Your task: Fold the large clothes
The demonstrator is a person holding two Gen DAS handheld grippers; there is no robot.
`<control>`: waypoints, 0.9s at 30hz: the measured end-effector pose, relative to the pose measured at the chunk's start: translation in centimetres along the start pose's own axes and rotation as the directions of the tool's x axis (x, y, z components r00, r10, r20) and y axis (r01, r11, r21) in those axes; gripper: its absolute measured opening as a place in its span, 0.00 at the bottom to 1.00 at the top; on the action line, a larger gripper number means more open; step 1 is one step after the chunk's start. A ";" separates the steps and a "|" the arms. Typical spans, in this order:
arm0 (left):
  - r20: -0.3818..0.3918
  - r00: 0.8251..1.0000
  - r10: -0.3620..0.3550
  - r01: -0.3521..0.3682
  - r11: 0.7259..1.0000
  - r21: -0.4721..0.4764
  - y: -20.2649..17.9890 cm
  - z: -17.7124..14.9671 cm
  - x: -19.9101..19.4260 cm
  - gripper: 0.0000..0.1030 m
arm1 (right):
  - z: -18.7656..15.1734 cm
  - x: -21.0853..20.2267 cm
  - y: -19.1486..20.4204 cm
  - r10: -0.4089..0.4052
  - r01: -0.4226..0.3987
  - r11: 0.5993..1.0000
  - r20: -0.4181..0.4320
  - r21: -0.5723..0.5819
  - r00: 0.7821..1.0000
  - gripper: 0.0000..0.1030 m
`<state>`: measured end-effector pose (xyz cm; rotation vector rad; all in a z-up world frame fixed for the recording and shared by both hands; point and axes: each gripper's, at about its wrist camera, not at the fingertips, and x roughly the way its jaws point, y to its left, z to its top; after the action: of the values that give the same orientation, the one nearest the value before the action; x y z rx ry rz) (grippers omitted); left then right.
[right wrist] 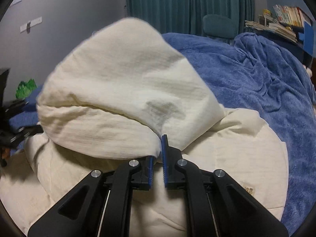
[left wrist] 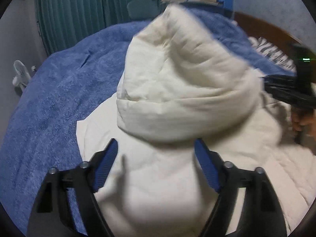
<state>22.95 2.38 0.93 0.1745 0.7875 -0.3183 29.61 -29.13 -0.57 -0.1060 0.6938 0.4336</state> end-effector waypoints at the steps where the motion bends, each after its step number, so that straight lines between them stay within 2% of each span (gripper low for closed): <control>1: 0.005 1.000 -0.004 0.004 1.000 0.004 -0.2 -0.1 -0.8 0.74 | 0.0 0.1 -0.3 0.009 -0.009 1.000 -0.001 0.019 1.000 0.08; 4: 0.041 0.999 -0.021 0.022 1.000 -0.013 -0.6 0.7 -2.2 0.74 | -0.1 0.4 -0.3 0.013 -0.013 1.000 -0.002 0.028 1.000 0.08; 6: 0.083 0.994 -0.069 0.072 0.997 -0.032 -1.1 2.6 -2.9 0.74 | 0.0 0.5 -0.1 0.005 -0.005 1.000 -0.005 0.013 1.000 0.08; 11: 0.192 0.960 -0.204 0.215 0.976 -0.037 -3.4 7.9 -2.9 0.71 | -0.1 0.6 0.2 0.001 -0.001 1.000 -0.009 -0.003 1.000 0.11; 12: 0.193 0.961 -0.196 0.205 0.978 -0.026 -4.1 8.6 -2.4 0.65 | -0.1 0.6 0.2 0.003 -0.003 1.000 -0.008 -0.004 1.000 0.11; 15: 0.136 0.983 -0.120 0.121 0.993 -0.001 -5.1 9.5 0.7 0.63 | -0.2 0.5 0.3 0.004 -0.004 1.000 -0.004 -0.010 1.000 0.11; 17: 0.069 0.996 -0.061 0.061 0.998 -0.007 -4.3 8.8 3.5 0.63 | -0.3 0.4 0.2 0.012 -0.012 1.000 -0.003 -0.008 1.000 0.13; 19: -0.003 0.998 -0.056 0.056 0.997 -0.053 -2.6 7.4 5.8 0.63 | -0.3 0.4 0.1 0.032 -0.032 0.999 -0.006 -0.014 0.999 0.16; 20: -0.023 0.997 -0.074 0.072 0.994 -0.082 -1.9 6.9 6.6 0.63 | -0.2 0.4 0.2 0.040 -0.040 0.999 -0.017 -0.032 0.999 0.21; 22: -0.023 0.994 -0.104 0.100 0.986 -0.130 -0.6 5.7 7.2 0.63 | 0.0 0.4 0.5 0.066 -0.071 0.994 -0.055 -0.080 0.996 0.38; 23: -0.013 0.993 -0.120 0.117 0.983 -0.143 -0.1 5.0 7.3 0.63 | 0.1 0.2 0.5 0.089 -0.095 0.991 -0.067 -0.091 0.994 0.66; 24: -0.013 0.993 -0.120 0.117 0.982 -0.148 0.2 4.6 7.4 0.63 | 0.2 -0.3 0.1 0.130 -0.136 0.987 -0.068 -0.090 0.989 0.77; 27: -0.010 0.994 -0.110 0.108 0.986 -0.130 -0.1 4.4 7.3 0.63 | 0.9 -1.9 -1.4 0.188 -0.188 0.981 -0.009 -0.036 0.982 0.75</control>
<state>30.66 -0.47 -1.22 0.0119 0.8332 -0.3681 29.47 -30.83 1.28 -0.0760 0.7039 0.6278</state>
